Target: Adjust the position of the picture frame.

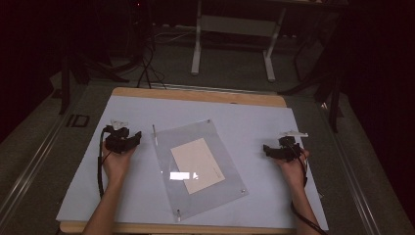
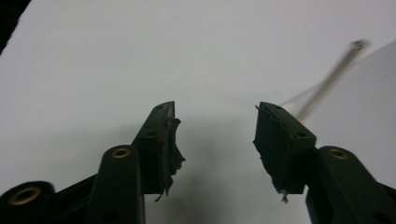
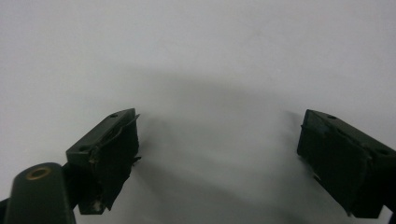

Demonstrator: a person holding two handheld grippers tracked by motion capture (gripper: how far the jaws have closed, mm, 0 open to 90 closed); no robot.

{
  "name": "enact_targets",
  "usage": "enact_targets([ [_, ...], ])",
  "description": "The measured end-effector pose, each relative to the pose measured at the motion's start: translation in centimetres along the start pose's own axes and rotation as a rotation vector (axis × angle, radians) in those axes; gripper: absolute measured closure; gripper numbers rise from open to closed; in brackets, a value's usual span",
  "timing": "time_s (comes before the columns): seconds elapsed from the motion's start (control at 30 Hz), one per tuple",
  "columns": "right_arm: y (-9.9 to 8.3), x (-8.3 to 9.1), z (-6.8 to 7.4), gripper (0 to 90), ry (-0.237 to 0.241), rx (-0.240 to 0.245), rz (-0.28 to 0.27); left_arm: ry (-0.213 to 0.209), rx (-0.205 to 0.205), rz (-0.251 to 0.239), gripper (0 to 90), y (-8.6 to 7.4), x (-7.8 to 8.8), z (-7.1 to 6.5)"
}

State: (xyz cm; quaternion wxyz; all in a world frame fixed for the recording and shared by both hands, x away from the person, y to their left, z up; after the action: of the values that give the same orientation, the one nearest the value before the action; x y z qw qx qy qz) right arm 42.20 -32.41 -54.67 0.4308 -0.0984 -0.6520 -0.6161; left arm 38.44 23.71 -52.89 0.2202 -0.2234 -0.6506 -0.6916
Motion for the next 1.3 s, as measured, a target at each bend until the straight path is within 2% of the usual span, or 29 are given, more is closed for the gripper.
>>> enact_targets([
  [0.13,0.0,0.0,0.0,12.1,0.0,0.001,0.0,-0.055,-0.025,-0.039,51.0,0.4,0.4,-0.8],
  [0.2,0.0,0.0,0.0,12.1,0.0,0.001,-0.001,-0.081,-0.049,-0.04,52.5,0.5,0.4,-1.1],
  [0.23,0.0,0.0,0.0,12.1,0.0,0.001,-0.001,-0.081,-0.049,-0.04,53.1,0.5,0.4,-1.1],
  [0.27,0.0,0.0,0.0,12.1,0.0,0.002,-0.001,-0.106,-0.069,-0.053,53.1,0.6,0.4,-1.4],
  [0.3,0.0,0.0,0.0,12.1,0.0,0.002,-0.001,-0.119,-0.073,-0.056,55.4,0.7,0.4,-1.5],
  [0.43,0.0,0.0,0.0,12.1,0.0,0.001,-0.001,-0.16,-0.085,-0.064,56.8,1.0,0.2,-2.1],
  [0.5,0.0,0.0,0.0,12.1,0.0,0.002,-0.001,-0.159,-0.106,-0.051,58.6,1.1,-0.1,-2.6],
  [0.6,0.0,0.0,0.0,12.1,0.0,0.001,-0.001,-0.176,-0.102,-0.034,67.7,1.2,-0.8,-3.1],
  [0.67,0.0,0.0,0.0,12.1,0.0,0.001,-0.001,-0.176,-0.102,-0.034,68.8,1.2,-0.8,-3.1],
  [0.7,0.0,0.0,0.0,12.1,0.0,0.001,-0.001,-0.196,-0.083,-0.034,72.4,1.3,-1.6,-3.7],
  [0.8,0.0,0.0,0.0,12.1,0.0,0.001,-0.001,-0.201,-0.082,-0.033,75.1,1.4,-2.0,-3.9],
  [0.97,0.0,0.0,0.0,12.2,0.001,0.002,-0.002,-0.176,-0.084,-0.029,82.7,1.5,-2.9,-4.7],
  [1.0,0.0,0.0,0.0,12.5,0.001,0.003,-0.004,-0.182,-0.076,-0.029,83.0,1.5,-2.9,-4.6],
  [1.1,-0.1,0.1,0.0,14.5,-0.001,0.001,-0.017,-0.183,-0.085,-0.035,83.2,1.5,-3.0,-4.6],
  [1.3,-0.3,0.7,0.1,17.2,0.009,0.019,-0.073,-0.17,-0.087,-0.03,81.8,1.4,-3.5,-4.9],
])
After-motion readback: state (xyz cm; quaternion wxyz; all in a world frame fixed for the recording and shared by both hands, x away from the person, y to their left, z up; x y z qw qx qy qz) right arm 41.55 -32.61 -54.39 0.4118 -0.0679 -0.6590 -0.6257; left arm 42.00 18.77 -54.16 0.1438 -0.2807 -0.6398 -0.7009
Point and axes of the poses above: each handheld gripper's, and its own axes: x roughly backward along the jaws, y roughly out of its top, z roughly to its left, the point moved 1 cm from there along -x, roughly forward along the jaws, and after that the axes turned 11 degrees about y, right-handed, at the moved point
